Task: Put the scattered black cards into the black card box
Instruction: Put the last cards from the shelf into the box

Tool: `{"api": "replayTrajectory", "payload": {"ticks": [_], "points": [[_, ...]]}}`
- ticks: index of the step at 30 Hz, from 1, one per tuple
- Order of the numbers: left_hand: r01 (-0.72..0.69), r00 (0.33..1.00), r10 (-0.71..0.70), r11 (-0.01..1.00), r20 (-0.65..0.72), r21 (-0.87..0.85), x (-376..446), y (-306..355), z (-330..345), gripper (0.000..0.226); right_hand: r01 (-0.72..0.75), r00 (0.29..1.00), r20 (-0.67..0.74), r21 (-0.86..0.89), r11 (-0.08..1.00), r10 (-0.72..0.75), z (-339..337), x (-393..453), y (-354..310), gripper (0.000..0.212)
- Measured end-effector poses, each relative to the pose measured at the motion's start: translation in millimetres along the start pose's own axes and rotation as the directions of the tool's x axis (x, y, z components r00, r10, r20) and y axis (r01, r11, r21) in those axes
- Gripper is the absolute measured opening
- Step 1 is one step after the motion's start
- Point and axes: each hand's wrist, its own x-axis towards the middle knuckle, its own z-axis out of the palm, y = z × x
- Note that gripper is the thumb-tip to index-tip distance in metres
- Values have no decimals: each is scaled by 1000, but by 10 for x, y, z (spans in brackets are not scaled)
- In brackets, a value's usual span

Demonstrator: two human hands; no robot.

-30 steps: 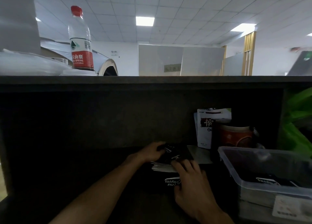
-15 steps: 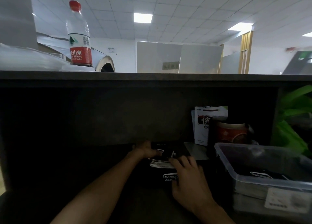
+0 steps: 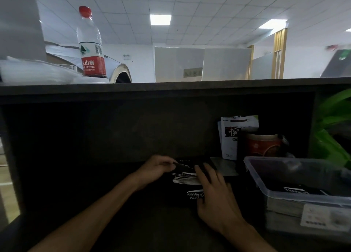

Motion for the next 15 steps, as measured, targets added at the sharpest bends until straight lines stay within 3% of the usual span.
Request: {"api": "replayTrajectory", "payload": {"ticks": [5,7,10,13,15], "points": [[151,974,-134,985,180,-88,9,2,-48,26,13,1000,0,-49,999,-13,12,-5,-5,80],[183,980,-185,982,73,39,201,-48,-41,35,21,1000,-2,-53,998,-21,23,2,0,76],[206,963,-117,899,-242,387,604,-235,-30,41,34,999,-3,-38,999,-34,38,18,24,74],[329,941,-221,771,-256,545,866,-378,11,84,47,999,-3,-33,998,-47,45,36,51,75],[380,924,-260,710,-281,593,991,-455,36,98,51,999,1,-22,998,-51,51,48,59,75]]}}
